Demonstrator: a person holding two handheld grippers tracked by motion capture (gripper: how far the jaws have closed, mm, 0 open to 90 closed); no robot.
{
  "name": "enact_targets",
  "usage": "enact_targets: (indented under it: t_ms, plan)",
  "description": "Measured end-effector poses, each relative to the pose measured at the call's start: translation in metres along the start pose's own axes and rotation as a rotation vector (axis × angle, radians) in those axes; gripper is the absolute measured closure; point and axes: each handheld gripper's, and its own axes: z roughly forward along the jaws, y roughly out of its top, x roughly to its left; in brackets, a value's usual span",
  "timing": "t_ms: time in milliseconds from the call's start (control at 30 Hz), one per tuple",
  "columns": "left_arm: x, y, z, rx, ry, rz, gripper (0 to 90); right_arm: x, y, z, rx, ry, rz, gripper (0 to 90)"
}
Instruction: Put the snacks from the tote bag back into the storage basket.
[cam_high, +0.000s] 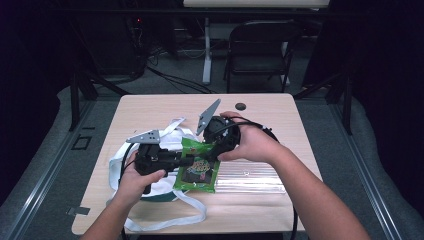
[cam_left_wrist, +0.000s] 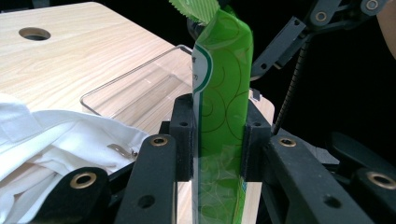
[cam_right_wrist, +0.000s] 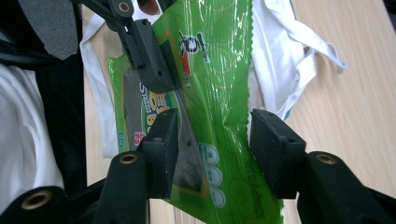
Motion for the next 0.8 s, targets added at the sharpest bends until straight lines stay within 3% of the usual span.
enact_targets:
  t_ms: [467,800]
  plan:
    - [-0.0025,-0.0012,0.0060,0.021,-0.014,0.026,72.4,-0.0015,0.0003,0.0085,0.077,0.083,0.021,61.0]
    - [-0.0042,-0.0010,0.0071,0.024,-0.016,0.042,72.4,-0.0027,-0.0001,0.0083,0.091,0.140,0.028,72.5]
